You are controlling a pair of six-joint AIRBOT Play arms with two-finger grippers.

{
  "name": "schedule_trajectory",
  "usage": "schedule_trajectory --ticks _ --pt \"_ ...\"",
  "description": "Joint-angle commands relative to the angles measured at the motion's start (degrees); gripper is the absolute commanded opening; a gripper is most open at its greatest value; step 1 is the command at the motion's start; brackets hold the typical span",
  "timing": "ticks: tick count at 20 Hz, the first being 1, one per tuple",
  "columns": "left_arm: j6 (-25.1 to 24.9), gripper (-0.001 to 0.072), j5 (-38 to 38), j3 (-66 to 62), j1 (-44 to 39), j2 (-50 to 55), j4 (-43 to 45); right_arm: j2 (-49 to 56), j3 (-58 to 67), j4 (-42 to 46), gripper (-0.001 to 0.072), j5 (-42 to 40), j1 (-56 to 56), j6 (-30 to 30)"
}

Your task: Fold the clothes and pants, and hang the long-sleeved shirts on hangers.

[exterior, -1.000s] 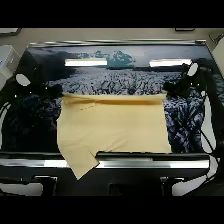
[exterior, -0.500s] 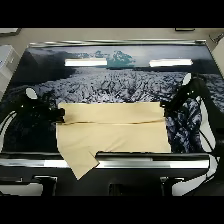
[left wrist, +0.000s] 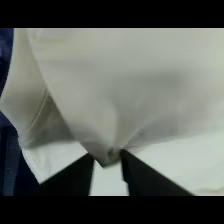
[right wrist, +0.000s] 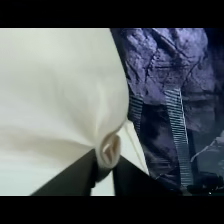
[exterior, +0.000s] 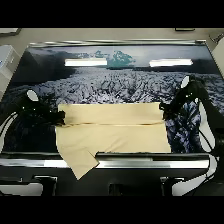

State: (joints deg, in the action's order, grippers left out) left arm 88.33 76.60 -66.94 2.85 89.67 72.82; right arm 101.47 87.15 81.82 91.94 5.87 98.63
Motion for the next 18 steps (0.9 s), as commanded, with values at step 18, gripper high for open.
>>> schedule_trajectory --ticks 18 --pt "-13.0 0.0516 0.2 40.5 9.1 -23.8 -12.6 -14.8 -19.7 1.3 0.0572 -0.9 10.9 -6.2"
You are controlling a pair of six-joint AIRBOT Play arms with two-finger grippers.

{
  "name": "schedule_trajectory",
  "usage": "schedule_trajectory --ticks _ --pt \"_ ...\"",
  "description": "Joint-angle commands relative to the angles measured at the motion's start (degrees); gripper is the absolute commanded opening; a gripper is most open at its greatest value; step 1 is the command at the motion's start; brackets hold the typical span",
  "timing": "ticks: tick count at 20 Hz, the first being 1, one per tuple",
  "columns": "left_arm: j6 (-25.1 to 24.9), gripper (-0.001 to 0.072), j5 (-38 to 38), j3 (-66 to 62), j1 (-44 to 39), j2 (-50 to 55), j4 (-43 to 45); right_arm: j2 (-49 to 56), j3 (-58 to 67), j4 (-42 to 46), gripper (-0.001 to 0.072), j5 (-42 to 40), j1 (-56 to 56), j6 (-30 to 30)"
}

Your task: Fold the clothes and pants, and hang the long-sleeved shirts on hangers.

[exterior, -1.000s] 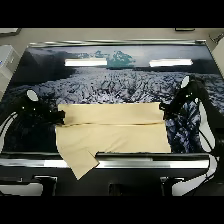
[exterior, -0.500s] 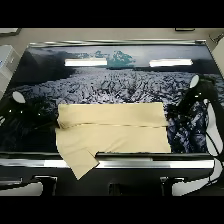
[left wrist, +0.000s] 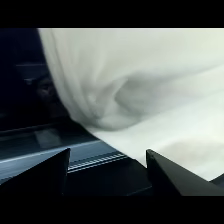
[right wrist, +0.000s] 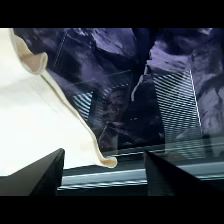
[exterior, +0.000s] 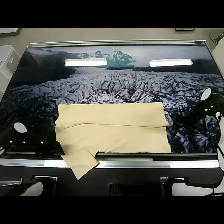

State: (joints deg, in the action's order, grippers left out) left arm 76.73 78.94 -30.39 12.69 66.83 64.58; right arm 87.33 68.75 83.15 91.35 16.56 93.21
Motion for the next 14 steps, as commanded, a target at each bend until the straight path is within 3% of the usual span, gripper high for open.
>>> schedule_trajectory --ticks 1,5,7,10,11,14 --pt "-1.3 0.0516 -2.7 4.6 -1.5 -1.0 -5.2 -0.8 -1.3 0.0 0.0572 -0.1 0.2 -1.1" --pt "0.3 0.0506 -5.4 6.6 -4.9 -1.0 -5.7 -0.9 -1.3 0.0 0.0572 0.2 0.2 -1.4" --pt "1.9 0.0439 -7.5 6.6 -6.1 -1.0 -5.7 -0.9 -1.3 0.0 0.0572 0.3 0.2 -1.4" --pt "4.9 0.0076 -10.5 6.6 -6.5 -1.0 -5.7 -1.0 -1.5 0.5 0.0572 0.6 0.2 -1.0" --pt "4.9 0.0028 -10.6 6.6 -6.5 -1.0 -5.7 -1.4 -2.7 0.4 0.0572 0.1 0.2 -0.8" --pt "3.6 0.0025 -9.8 6.6 -6.5 -1.2 -5.7 -3.7 -11.0 0.3 0.0574 -2.9 0.2 -1.0"
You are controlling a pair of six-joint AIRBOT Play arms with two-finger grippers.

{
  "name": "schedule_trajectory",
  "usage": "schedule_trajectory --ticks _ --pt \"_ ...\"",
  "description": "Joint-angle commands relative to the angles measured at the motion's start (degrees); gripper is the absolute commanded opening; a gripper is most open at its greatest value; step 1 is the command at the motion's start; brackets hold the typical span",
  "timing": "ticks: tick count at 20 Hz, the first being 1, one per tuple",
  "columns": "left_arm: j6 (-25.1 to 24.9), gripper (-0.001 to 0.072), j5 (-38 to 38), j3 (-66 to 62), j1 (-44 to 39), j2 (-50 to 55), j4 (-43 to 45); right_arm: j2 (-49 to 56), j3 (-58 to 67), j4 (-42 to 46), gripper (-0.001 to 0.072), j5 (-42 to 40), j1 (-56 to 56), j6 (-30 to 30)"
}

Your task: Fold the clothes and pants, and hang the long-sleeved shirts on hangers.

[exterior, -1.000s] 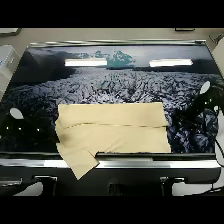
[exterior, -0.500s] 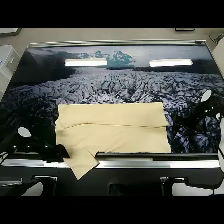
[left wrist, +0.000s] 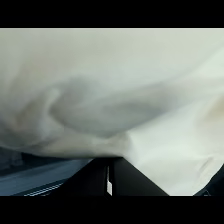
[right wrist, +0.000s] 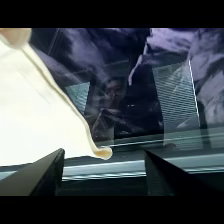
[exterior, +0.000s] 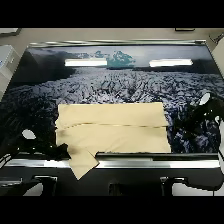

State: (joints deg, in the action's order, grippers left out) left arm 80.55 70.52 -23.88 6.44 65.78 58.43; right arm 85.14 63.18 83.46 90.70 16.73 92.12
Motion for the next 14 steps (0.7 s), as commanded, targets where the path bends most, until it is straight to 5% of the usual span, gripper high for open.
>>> schedule_trajectory --ticks 1,4,11,13,14 --pt "-0.7 0.0024 -1.1 0.1 -0.2 -0.5 0.5 -2.0 -8.0 -0.3 0.0575 -3.1 0.0 -0.5" --pt "-0.7 0.0024 -1.0 0.1 -0.2 -2.4 0.5 -2.8 -12.9 -1.3 0.0624 -4.8 0.0 -2.3" --pt "-0.6 0.0024 -0.1 0.1 -0.1 -5.7 0.7 -2.8 -16.6 -7.5 0.0594 -10.0 0.0 -2.6" --pt "-0.6 0.0024 0.0 0.1 -0.1 -5.9 0.7 -2.7 -17.5 -8.5 0.0440 -10.3 0.0 -2.4" --pt "-0.6 0.0024 0.0 0.1 -0.1 -5.9 0.7 -2.7 -17.5 -8.5 0.0297 -10.0 0.0 -2.4"
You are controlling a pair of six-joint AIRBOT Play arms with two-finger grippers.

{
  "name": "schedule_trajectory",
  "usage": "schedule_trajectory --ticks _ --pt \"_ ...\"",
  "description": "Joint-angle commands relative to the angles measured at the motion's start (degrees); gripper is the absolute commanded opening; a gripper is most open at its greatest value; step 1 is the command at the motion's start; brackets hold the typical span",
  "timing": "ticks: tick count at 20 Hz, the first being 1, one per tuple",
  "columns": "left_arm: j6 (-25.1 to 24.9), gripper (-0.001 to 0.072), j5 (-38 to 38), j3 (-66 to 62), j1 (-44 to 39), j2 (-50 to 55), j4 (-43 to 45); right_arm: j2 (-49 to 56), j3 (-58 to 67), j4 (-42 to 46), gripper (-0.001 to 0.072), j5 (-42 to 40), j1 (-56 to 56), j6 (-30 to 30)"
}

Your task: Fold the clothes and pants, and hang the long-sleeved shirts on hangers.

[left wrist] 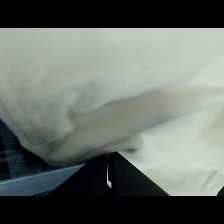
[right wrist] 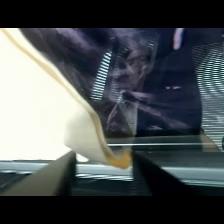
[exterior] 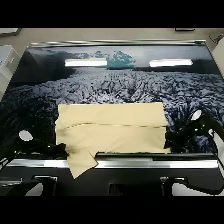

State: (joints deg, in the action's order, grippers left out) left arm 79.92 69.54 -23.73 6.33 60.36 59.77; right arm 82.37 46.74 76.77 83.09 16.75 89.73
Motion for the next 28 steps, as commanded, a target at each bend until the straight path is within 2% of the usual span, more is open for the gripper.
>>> schedule_trajectory --ticks 1,2,7,10,18,23,28 --pt "0.0 0.0024 1.0 -0.1 0.0 -0.5 -0.7 0.0 -1.0 -1.8 0.0104 -1.7 -0.1 0.0" --pt "0.0 0.0024 1.3 -0.4 0.0 -0.7 -0.5 -0.1 -1.0 -1.8 0.0046 -0.9 -0.1 -0.2" --pt "0.0 0.0022 6.9 -11.1 0.5 -2.5 6.6 -3.1 5.4 -2.6 0.0043 1.5 -0.1 -2.1" --pt "0.2 0.0021 5.6 -19.1 0.4 0.2 6.7 -3.0 12.3 -6.2 0.0043 0.1 -1.0 -1.5" --pt "0.9 0.0021 3.9 -43.7 0.4 19.3 6.5 8.2 27.3 -2.7 0.0043 -9.0 -6.3 4.2" --pt "2.7 0.0021 3.8 -56.3 -0.4 31.0 6.3 11.0 32.0 -6.2 0.0043 -16.9 -6.3 3.9" --pt "3.3 0.0021 0.6 -61.9 -1.8 37.1 6.3 14.3 32.0 -6.3 0.0044 -14.7 -6.3 3.9"
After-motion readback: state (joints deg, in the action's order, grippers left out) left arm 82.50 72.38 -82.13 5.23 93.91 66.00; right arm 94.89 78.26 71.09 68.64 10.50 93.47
